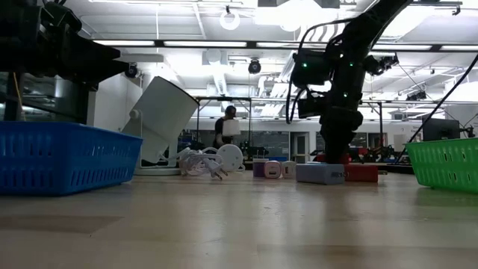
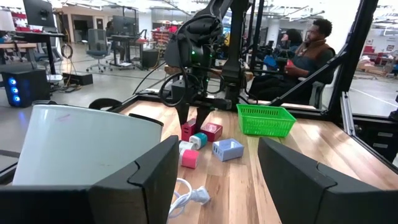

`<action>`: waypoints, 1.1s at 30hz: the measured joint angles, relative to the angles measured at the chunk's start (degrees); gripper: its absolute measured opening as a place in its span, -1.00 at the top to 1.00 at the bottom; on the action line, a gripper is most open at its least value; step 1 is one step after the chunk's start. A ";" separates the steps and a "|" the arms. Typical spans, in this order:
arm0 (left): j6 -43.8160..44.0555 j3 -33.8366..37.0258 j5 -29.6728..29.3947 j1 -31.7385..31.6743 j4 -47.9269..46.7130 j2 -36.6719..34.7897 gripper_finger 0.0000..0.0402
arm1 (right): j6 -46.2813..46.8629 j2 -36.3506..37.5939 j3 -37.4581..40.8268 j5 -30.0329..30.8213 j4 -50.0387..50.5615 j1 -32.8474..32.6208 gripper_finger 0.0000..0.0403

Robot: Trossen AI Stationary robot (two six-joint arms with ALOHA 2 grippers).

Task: Pick & Place Office items
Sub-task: Put the top red charger adapter into the green bin

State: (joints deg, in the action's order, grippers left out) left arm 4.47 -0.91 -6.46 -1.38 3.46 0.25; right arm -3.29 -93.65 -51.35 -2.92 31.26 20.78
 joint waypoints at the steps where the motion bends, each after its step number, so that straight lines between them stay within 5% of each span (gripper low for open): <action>1: 0.00 0.00 0.00 0.01 0.01 0.00 -0.06 | 0.00 0.00 0.00 0.01 0.03 0.00 0.24; 33: 0.00 0.00 0.00 -0.01 0.00 0.00 -0.06 | 0.50 0.09 -0.02 0.02 0.88 0.00 0.45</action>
State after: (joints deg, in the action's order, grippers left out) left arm 4.47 -0.91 -6.46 -1.39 3.46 0.24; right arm -2.79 -93.55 -51.37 -2.90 32.13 20.78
